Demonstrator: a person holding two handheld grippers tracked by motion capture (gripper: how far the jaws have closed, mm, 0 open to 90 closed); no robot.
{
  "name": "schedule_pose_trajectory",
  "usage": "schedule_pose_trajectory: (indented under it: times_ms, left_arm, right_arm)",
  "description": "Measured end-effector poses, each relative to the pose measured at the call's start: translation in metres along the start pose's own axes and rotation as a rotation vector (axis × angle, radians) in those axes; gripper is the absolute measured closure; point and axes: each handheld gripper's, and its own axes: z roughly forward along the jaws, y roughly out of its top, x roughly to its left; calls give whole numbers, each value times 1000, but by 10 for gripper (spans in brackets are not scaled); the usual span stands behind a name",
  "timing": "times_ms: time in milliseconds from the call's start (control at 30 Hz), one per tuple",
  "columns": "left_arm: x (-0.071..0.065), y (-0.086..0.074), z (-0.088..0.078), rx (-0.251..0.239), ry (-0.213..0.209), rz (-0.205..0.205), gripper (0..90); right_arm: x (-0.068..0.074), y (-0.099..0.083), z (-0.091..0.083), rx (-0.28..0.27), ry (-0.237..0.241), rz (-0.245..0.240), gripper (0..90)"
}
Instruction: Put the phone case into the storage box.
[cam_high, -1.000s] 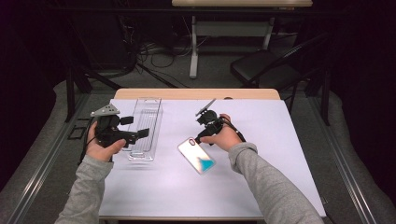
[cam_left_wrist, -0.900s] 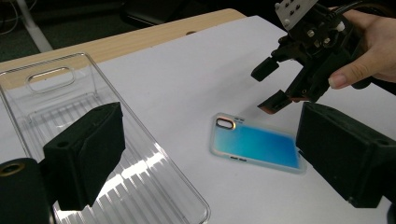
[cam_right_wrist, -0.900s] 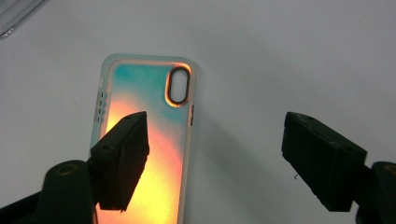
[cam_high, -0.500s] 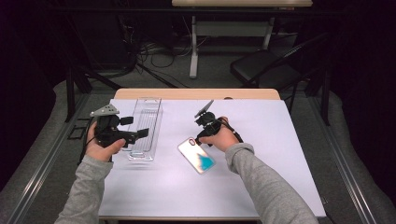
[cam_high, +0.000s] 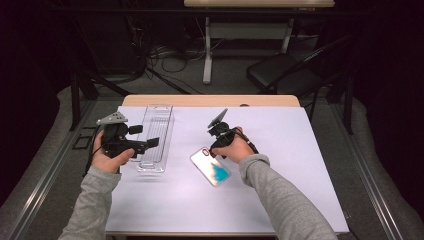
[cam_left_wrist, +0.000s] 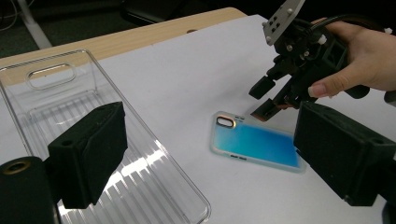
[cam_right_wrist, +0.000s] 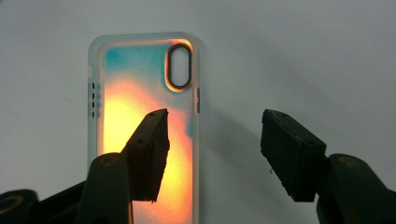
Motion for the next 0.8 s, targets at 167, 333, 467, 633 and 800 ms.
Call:
schedule_pose_trajectory:
  times_ms: [167, 333, 467, 633, 800]
  left_arm:
    - [1, 0, 0, 2, -1, -2, 101]
    - [1, -1, 0, 1, -4, -4, 105]
    - [1, -1, 0, -2, -5, -8, 109]
    - [1, -1, -1, -2, -5, -7, 112]
    - [2, -1, -1, -3, -5, -8, 112]
  right_arm:
    - [2, 0, 3, 3, -6, 5, 472]
    - [3, 0, 6, 33, 7, 13, 558]
    - [6, -2, 9, 46, 14, 28, 604]
    - [7, -2, 10, 41, 19, 33, 623]
    - [6, -1, 9, 46, 18, 37, 622]
